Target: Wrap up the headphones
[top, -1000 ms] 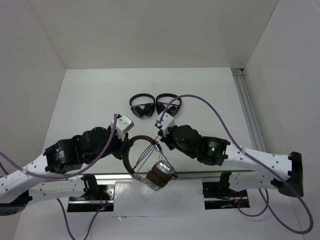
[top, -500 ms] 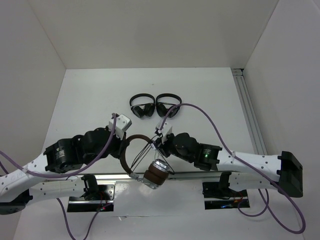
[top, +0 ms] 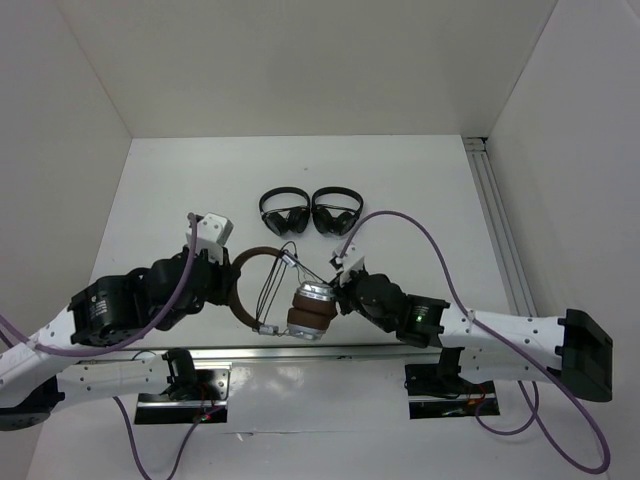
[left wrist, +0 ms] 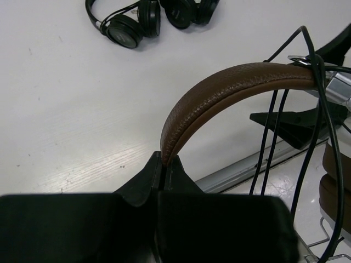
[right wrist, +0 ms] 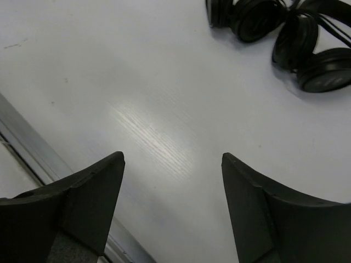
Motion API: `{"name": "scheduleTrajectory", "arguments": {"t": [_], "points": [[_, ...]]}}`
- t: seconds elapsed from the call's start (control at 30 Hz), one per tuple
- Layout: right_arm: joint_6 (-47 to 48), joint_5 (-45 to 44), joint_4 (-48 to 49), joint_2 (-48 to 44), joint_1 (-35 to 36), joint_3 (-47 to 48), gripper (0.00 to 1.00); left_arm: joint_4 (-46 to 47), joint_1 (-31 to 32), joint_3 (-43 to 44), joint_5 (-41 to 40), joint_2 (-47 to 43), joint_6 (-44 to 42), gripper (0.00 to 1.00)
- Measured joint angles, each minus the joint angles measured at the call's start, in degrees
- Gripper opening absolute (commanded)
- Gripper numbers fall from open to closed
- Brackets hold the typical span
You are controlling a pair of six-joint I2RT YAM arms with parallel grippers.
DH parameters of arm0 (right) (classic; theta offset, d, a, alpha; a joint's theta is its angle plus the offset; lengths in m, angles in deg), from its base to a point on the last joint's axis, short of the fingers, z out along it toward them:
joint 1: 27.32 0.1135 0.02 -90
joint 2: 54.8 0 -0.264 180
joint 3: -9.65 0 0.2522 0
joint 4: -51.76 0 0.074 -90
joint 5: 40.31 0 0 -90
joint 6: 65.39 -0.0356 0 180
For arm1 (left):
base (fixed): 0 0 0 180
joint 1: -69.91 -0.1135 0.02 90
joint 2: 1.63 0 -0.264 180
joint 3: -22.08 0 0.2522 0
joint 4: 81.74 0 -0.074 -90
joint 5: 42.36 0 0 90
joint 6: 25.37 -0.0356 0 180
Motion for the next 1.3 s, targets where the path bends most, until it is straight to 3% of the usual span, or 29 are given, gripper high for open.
{"name": "scheduleTrajectory", "arguments": {"t": [0.33, 0.57, 0.7, 0.8, 1.13, 1.3], "points": [[-12.35, -16.48, -8.35, -8.57, 0.02, -2.47, 0.83, -3.15, 0.00, 0.04, -4.28, 2.23, 5.51, 0.00], [-40.59, -35.89, -40.13, -0.90, 0.02, 10.88, 0.88, -4.42, -3.72, -6.34, -4.15, 4.22, 14.95, 0.00], [-56.61, -41.09, -57.35, 4.00, 0.00, 17.27, 0.90, -2.14, -9.70, -14.21, -3.08, 3.91, 20.55, 0.00], [-63.82, -42.84, -64.70, 4.39, 0.46, 18.71, 0.90, 1.14, -13.92, -21.18, -0.87, 4.33, 22.16, 0.00], [-62.51, -44.50, -65.02, -5.60, 2.93, 17.18, 0.90, 20.81, -22.99, -32.33, 5.20, 9.33, 16.33, 0.00], [-60.39, -44.50, -64.06, -6.27, 2.93, 15.08, 0.90, 29.42, -29.29, -35.60, 9.70, 10.10, 11.06, 0.00]]}}
